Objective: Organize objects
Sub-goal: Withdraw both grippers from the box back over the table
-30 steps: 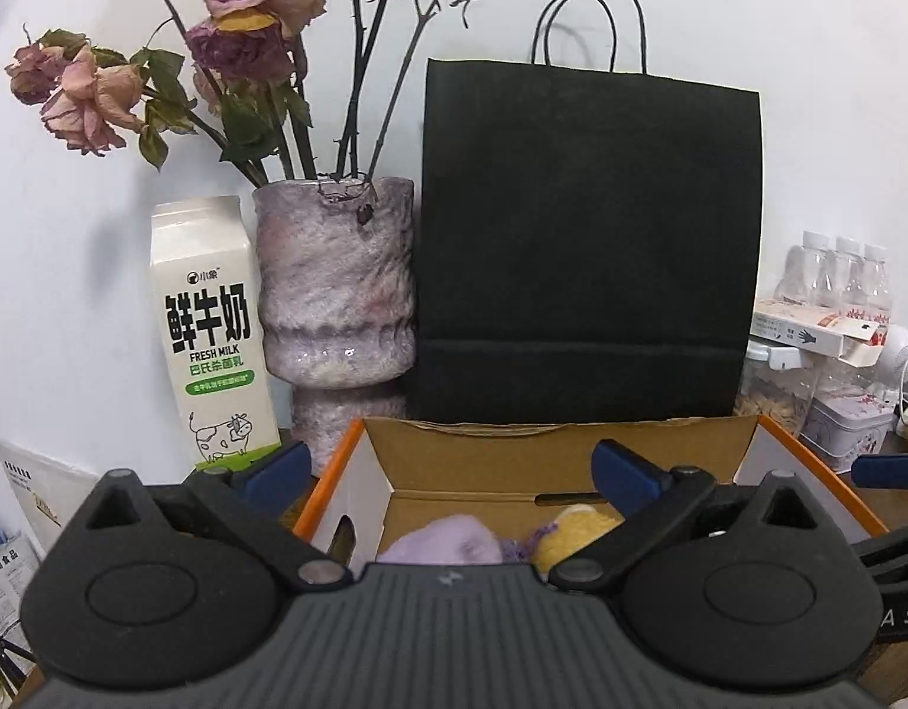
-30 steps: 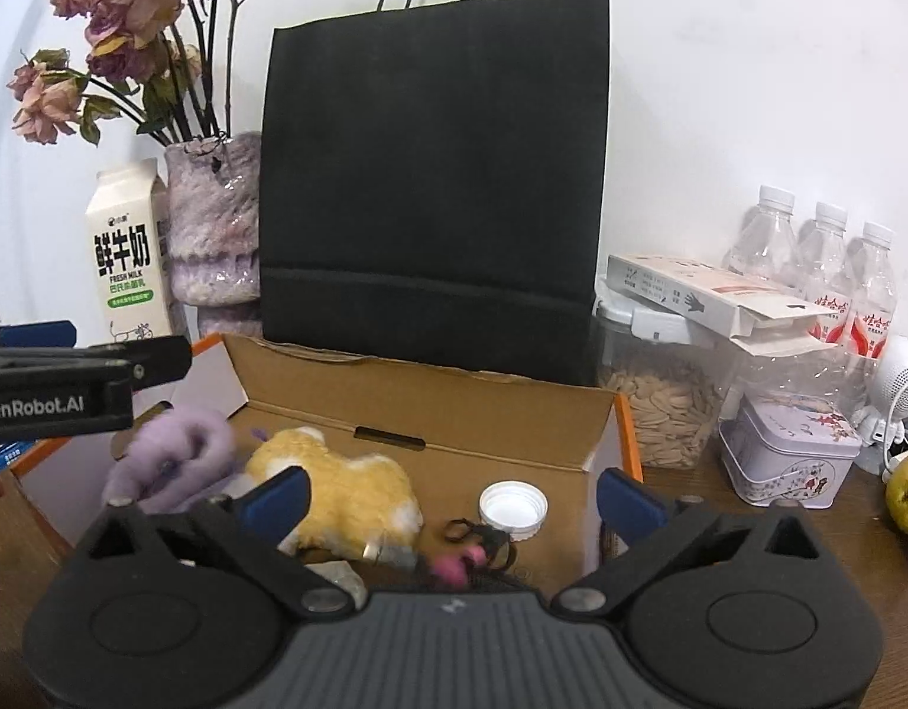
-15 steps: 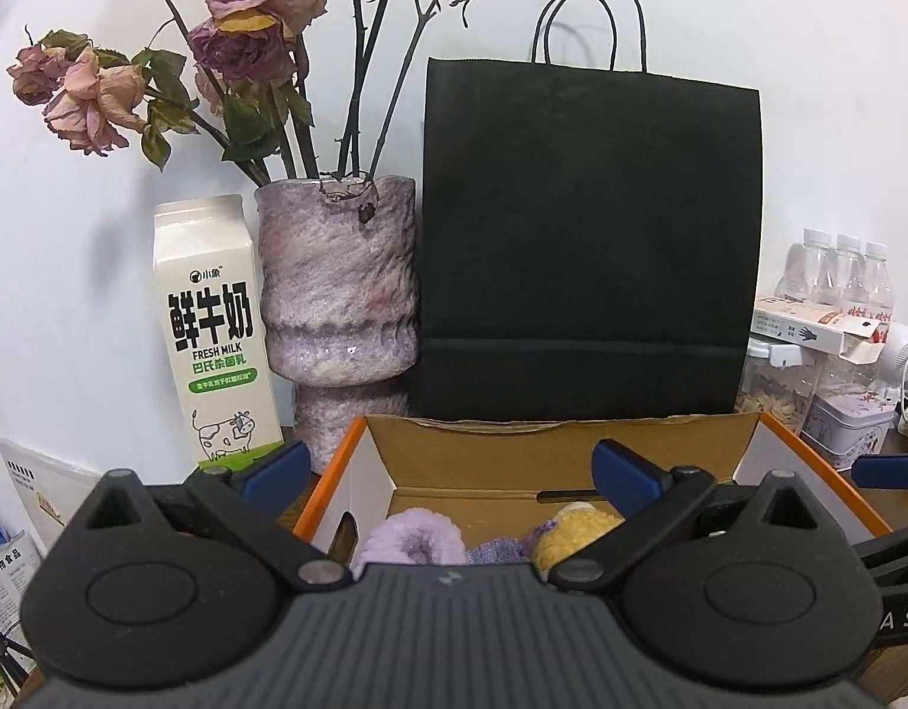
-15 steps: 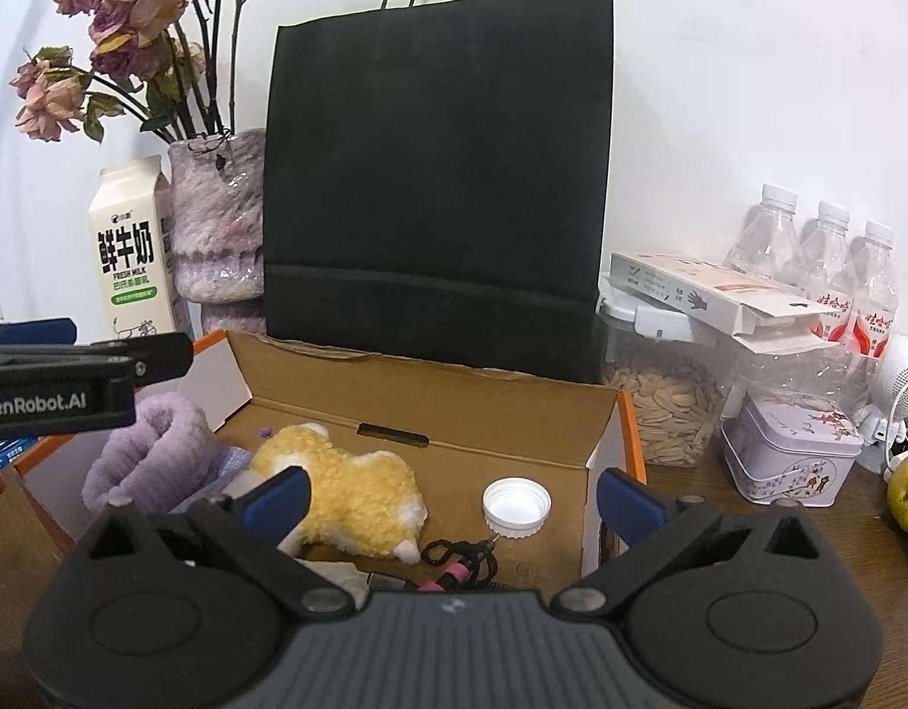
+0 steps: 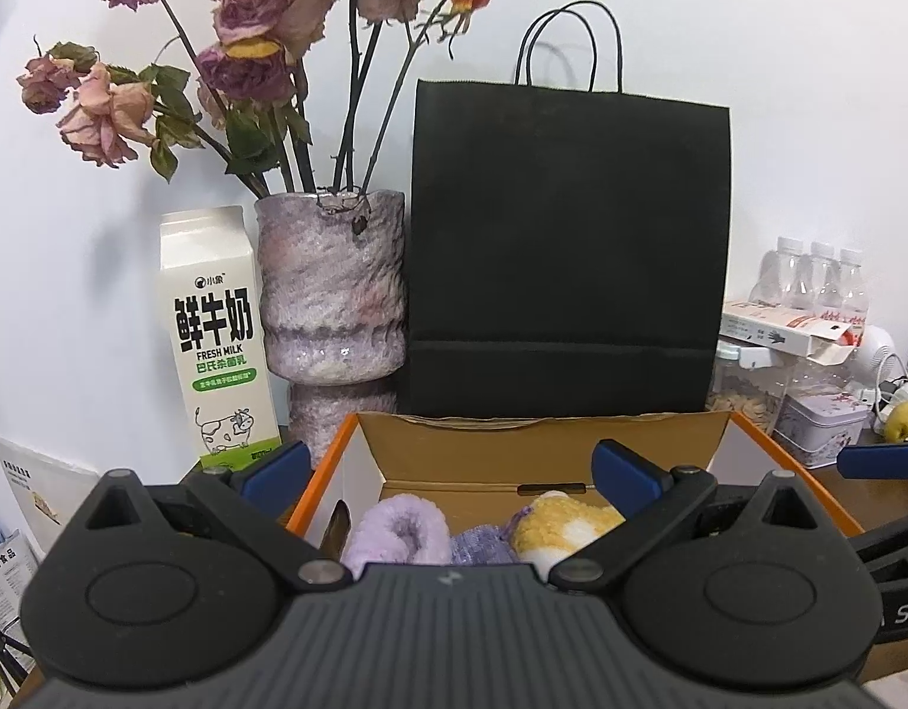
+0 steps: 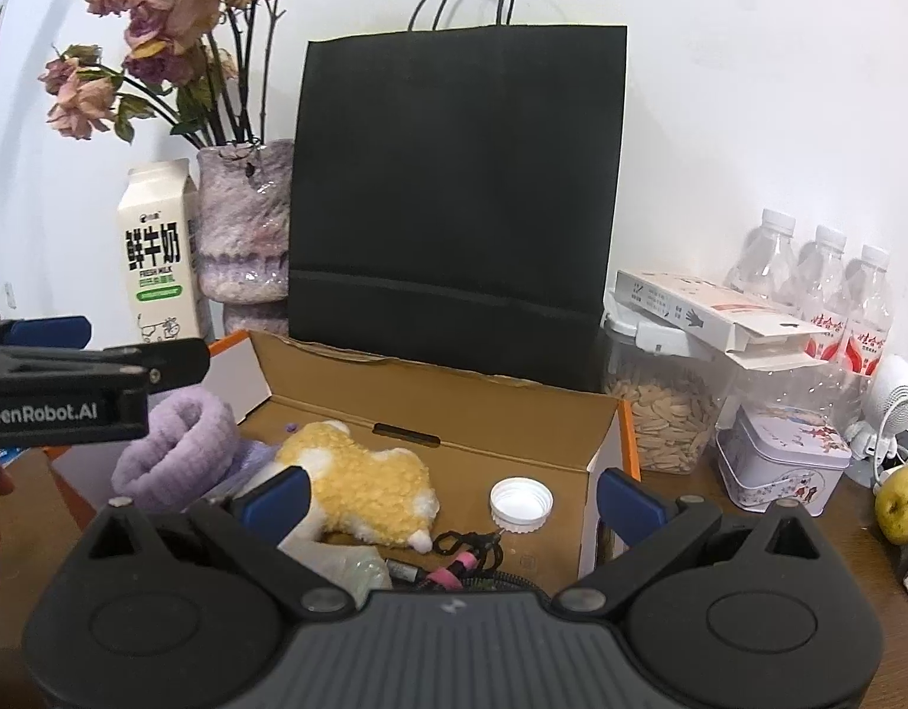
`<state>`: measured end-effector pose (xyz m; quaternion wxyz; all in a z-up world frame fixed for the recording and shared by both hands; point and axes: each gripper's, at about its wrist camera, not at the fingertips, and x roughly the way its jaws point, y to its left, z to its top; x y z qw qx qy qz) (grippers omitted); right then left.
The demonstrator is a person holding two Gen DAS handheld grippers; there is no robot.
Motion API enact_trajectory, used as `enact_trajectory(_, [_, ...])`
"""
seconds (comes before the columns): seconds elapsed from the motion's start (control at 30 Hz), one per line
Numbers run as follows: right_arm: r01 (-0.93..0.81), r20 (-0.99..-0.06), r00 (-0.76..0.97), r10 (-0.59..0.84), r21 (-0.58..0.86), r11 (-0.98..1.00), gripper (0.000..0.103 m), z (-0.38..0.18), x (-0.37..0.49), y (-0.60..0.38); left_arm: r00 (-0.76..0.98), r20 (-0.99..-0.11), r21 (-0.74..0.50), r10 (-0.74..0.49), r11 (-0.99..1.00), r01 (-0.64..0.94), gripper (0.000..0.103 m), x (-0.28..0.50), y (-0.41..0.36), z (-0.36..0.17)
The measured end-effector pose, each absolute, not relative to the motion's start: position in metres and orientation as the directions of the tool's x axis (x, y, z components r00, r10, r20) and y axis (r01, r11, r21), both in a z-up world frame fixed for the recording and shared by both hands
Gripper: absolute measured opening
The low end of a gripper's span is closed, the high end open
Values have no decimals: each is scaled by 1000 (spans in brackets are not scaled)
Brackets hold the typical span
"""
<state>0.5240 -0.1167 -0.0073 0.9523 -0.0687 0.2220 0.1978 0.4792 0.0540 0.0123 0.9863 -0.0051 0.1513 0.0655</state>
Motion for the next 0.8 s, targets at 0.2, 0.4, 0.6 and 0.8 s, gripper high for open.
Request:
enact_trajectory(0.2, [-417,-453,819,351,-53,907,103,-6,510,-122,949,-287,17,128,992,-129,103,464,51,14])
enact_trajectory(0.4, [-419,-449,821,353,-54,906,103,-3,496,-129,952,-277,23,129,992,-128,103,447,48,16])
enact_trajectory(0.6, [-422,-444,822,357,-52,905,103,0,479,-138,954,-276,13,120,993,-121,103,426,44,18])
enact_trajectory(0.8, [-425,-440,822,362,-50,904,103,2,459,-149,951,-285,5,120,992,-124,103,403,39,17])
